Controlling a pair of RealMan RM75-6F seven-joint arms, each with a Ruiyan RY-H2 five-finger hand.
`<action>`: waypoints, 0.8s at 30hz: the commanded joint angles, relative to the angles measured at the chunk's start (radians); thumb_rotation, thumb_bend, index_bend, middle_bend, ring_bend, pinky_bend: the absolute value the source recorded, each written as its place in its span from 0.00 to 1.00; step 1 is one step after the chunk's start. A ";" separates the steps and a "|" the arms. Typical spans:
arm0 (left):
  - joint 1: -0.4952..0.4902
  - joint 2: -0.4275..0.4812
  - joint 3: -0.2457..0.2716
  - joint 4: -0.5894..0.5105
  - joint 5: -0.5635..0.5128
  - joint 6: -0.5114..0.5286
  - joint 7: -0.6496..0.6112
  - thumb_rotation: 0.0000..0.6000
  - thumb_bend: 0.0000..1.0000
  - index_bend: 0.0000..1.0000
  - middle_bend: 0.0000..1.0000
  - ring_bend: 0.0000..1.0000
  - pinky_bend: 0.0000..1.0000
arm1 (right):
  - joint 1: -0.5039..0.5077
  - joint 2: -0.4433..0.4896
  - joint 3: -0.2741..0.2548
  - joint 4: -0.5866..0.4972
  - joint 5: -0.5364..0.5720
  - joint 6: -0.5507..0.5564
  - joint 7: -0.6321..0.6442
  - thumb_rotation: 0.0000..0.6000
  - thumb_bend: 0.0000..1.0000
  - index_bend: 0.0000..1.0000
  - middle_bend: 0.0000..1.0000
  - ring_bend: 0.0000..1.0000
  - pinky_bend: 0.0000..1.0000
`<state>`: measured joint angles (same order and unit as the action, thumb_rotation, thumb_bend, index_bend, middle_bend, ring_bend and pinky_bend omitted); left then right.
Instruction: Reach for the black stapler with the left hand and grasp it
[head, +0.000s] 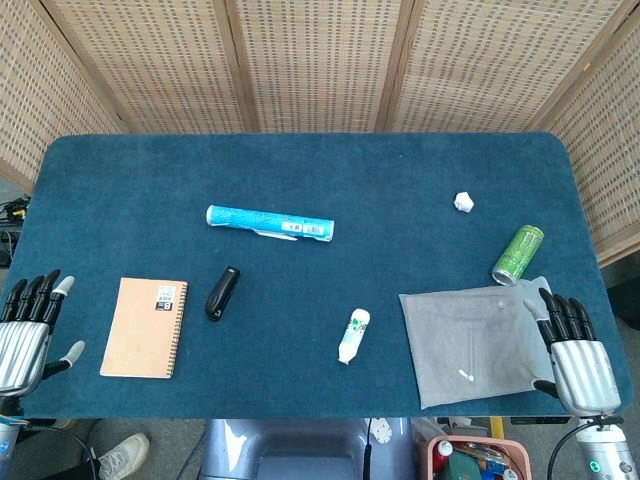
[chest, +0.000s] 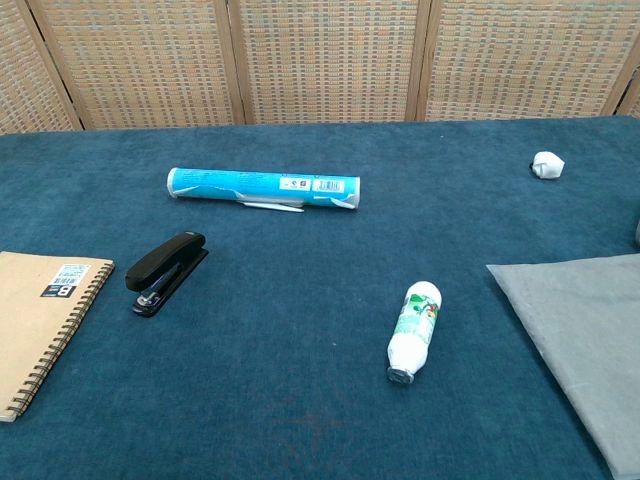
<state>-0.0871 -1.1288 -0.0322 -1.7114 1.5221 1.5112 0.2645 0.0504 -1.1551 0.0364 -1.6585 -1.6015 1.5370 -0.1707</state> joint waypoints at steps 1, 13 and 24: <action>0.000 0.001 -0.001 0.002 -0.005 -0.004 -0.002 1.00 0.24 0.03 0.00 0.00 0.00 | 0.001 -0.001 -0.001 0.001 0.000 -0.003 -0.003 1.00 0.11 0.00 0.00 0.00 0.00; -0.006 -0.004 0.000 0.008 0.002 -0.010 -0.005 1.00 0.24 0.03 0.00 0.00 0.00 | -0.002 -0.001 -0.001 -0.003 -0.003 0.006 -0.006 1.00 0.11 0.00 0.00 0.00 0.00; -0.020 -0.002 -0.004 0.010 0.005 -0.025 -0.007 1.00 0.24 0.03 0.00 0.00 0.00 | -0.005 0.004 0.007 0.002 0.016 0.009 0.011 1.00 0.11 0.00 0.00 0.00 0.00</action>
<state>-0.1072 -1.1309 -0.0360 -1.7008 1.5270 1.4862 0.2574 0.0462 -1.1518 0.0422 -1.6578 -1.5875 1.5452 -0.1617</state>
